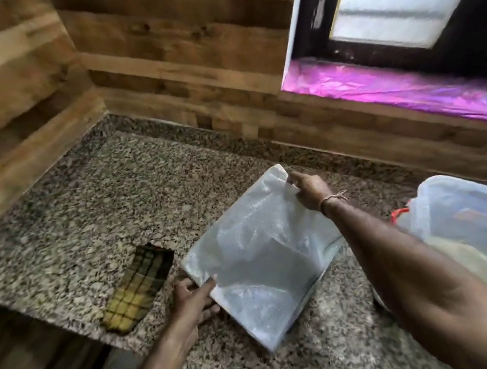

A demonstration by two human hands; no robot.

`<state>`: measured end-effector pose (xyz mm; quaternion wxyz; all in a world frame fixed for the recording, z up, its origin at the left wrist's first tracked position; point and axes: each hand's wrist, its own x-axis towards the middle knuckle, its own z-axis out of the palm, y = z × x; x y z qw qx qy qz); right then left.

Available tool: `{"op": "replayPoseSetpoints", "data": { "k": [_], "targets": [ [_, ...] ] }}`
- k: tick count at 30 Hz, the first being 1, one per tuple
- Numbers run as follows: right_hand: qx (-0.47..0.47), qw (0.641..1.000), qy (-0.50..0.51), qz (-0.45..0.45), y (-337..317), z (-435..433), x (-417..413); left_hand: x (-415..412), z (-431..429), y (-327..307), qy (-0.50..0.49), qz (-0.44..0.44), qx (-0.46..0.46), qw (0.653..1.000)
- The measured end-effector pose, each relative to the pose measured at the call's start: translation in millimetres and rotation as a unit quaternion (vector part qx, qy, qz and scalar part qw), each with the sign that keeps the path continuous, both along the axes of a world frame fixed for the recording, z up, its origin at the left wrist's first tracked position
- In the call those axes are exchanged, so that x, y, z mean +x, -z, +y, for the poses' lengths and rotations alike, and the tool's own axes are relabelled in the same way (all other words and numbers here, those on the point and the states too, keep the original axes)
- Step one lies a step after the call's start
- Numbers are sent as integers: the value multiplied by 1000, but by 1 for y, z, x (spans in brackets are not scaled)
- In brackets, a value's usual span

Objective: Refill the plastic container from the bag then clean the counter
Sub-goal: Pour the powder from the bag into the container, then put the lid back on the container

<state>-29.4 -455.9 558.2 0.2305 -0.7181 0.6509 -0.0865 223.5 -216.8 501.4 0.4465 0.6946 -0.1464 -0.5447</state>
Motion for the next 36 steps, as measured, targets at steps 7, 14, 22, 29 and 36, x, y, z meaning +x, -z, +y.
{"op": "replayPoseSetpoints", "data": {
  "k": [7,14,22,29,36],
  "targets": [
    [-36,994,-4,102,24,18,-1,18,-6,24,-11,-143,11,990],
    [14,992,72,107,57,109,3,11,-8,22,162,-438,30,884],
    [70,995,-26,68,76,145,-5,-1,-1,29,339,-558,76,753],
    [-36,998,8,-47,51,202,-29,-58,-15,-9,332,-567,-48,753],
    [-95,982,27,-163,33,276,-128,-176,9,-46,378,-467,-185,778]
  ]
}}
